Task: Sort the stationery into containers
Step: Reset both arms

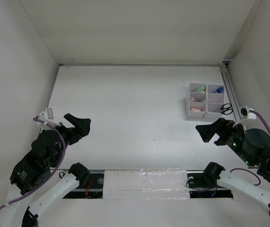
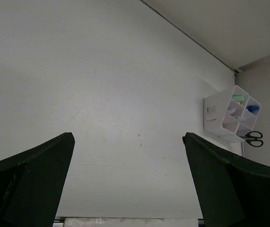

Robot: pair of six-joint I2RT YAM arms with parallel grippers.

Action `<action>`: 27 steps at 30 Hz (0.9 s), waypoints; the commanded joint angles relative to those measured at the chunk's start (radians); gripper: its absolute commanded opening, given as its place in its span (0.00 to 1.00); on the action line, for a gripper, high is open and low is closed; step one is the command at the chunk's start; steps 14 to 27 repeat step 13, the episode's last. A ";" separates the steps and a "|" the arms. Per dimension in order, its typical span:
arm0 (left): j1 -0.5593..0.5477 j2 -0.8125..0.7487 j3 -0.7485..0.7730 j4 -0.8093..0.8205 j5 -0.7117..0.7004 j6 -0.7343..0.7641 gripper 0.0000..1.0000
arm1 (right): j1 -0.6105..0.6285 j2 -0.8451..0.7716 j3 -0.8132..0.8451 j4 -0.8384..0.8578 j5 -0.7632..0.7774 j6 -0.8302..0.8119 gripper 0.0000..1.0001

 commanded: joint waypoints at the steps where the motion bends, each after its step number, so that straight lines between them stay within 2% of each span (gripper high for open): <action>1: -0.001 -0.006 -0.003 0.018 0.010 0.007 1.00 | 0.008 0.002 0.025 -0.002 0.022 0.006 1.00; 27: -0.001 0.005 -0.012 0.027 0.022 0.007 1.00 | 0.008 0.030 0.025 0.007 0.031 0.016 1.00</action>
